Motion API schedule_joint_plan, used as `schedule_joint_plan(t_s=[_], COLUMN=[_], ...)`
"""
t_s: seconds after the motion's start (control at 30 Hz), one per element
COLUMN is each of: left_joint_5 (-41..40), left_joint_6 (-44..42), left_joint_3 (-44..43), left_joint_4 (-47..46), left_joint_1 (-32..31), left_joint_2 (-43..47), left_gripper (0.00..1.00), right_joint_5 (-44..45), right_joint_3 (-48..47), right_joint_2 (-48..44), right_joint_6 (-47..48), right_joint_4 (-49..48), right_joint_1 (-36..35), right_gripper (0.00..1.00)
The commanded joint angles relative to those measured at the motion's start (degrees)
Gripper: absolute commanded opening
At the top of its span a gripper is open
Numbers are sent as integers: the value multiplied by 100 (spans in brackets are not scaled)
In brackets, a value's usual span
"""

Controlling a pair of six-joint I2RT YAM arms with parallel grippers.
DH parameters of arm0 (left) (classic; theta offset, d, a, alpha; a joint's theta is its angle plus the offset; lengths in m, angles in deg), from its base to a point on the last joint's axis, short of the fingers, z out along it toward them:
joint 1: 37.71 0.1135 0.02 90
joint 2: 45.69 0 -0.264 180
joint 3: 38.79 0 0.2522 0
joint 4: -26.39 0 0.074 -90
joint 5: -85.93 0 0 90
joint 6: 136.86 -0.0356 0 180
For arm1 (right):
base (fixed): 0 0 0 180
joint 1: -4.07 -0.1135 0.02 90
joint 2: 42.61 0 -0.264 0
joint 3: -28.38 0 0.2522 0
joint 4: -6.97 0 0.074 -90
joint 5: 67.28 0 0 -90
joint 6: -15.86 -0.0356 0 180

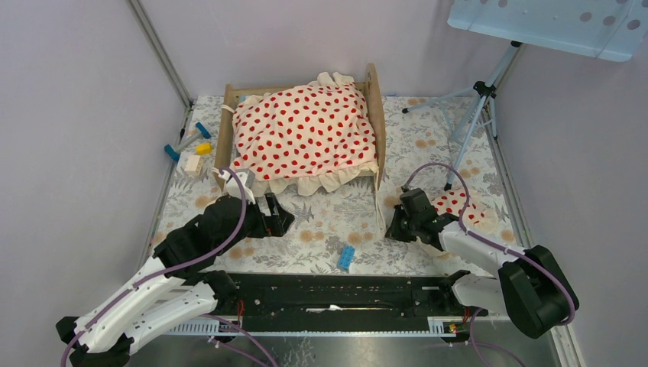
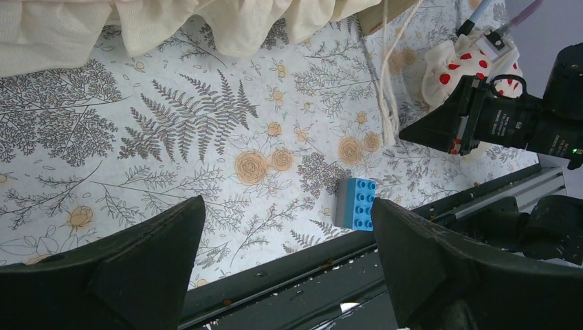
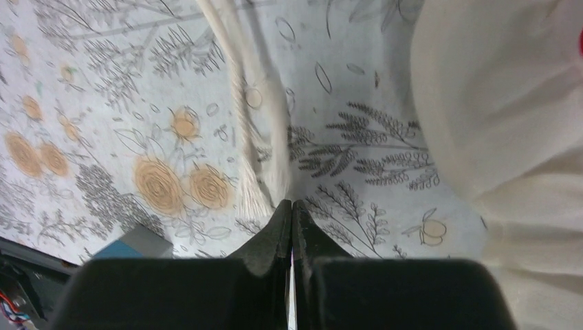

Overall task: Set up the pet bed
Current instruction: Adjust the ropes on the bed frame.

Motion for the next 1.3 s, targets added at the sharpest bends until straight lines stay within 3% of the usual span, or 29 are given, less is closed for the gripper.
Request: schedule_joint_plan(t_s=[0.0,0.27,0.47,0.7,0.93,1.27], left_joint_5=[62,68,71,3,139,196], left_joint_6=[69,62,82,140,193,182], left_joint_3=[12,-3,18,88,179,170], left_joint_4=[-253,-255,-232,-265,-475,-475], left_joint_1=[27,26,27,27,27,27], left_joint_2=[40,11,61,73,-30,-81], left_gripper=[99,99,99,99,99,99], right_joint_5=[-356,9,267,-207,-255,333], right_joint_3=[89,-84,-356,-551,-893,-1015], right_joint_2=[-101,-230,-452,-692,95,905], right_joint_6=[80,-16,51,477,626,735], right_joint_4=[502,614,819,180,-394,-678], right_joint_1=[-10,-6,-9,-10,-109,-256], right_gripper=[0,6,19,31,35,38])
